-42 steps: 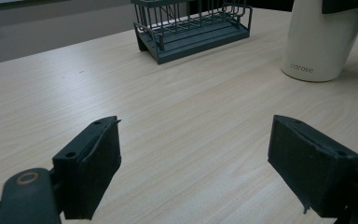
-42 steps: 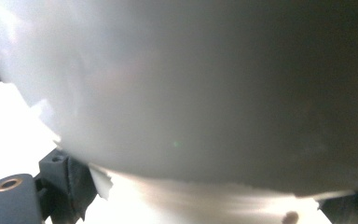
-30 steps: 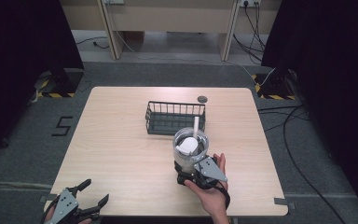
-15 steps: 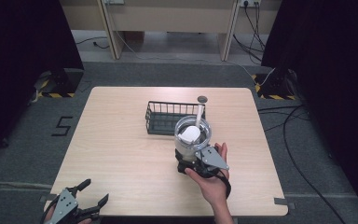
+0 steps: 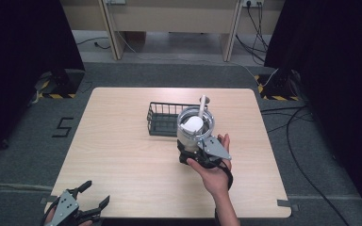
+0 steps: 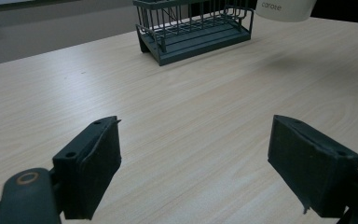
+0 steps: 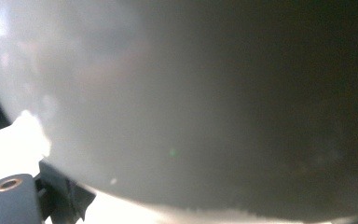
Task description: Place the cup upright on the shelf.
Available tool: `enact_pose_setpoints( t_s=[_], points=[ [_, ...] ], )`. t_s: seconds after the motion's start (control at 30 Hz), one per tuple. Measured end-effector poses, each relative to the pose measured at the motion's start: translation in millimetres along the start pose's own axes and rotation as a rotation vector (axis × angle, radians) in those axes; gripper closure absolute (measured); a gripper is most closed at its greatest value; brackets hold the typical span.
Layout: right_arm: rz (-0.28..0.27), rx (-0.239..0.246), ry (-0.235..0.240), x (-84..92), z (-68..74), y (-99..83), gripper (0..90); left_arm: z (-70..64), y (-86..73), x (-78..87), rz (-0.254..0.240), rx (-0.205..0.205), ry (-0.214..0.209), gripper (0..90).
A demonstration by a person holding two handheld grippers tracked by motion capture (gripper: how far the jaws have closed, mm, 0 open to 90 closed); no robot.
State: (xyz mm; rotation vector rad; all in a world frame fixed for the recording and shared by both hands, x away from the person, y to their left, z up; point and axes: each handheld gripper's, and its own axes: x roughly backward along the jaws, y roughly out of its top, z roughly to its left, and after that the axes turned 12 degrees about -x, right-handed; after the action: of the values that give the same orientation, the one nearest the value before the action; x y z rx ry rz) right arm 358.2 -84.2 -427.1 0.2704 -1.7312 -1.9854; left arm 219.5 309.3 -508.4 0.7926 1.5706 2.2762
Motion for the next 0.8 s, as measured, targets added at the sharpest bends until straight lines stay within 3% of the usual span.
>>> enact_pose_setpoints(
  t_s=[0.8],
  points=[
    [-0.008, -0.01, -0.017, -46.6, -4.2, 36.2, 10.8, 0.3, 0.0, 0.2, -0.001, 0.005, 0.002, 16.3]
  ],
)
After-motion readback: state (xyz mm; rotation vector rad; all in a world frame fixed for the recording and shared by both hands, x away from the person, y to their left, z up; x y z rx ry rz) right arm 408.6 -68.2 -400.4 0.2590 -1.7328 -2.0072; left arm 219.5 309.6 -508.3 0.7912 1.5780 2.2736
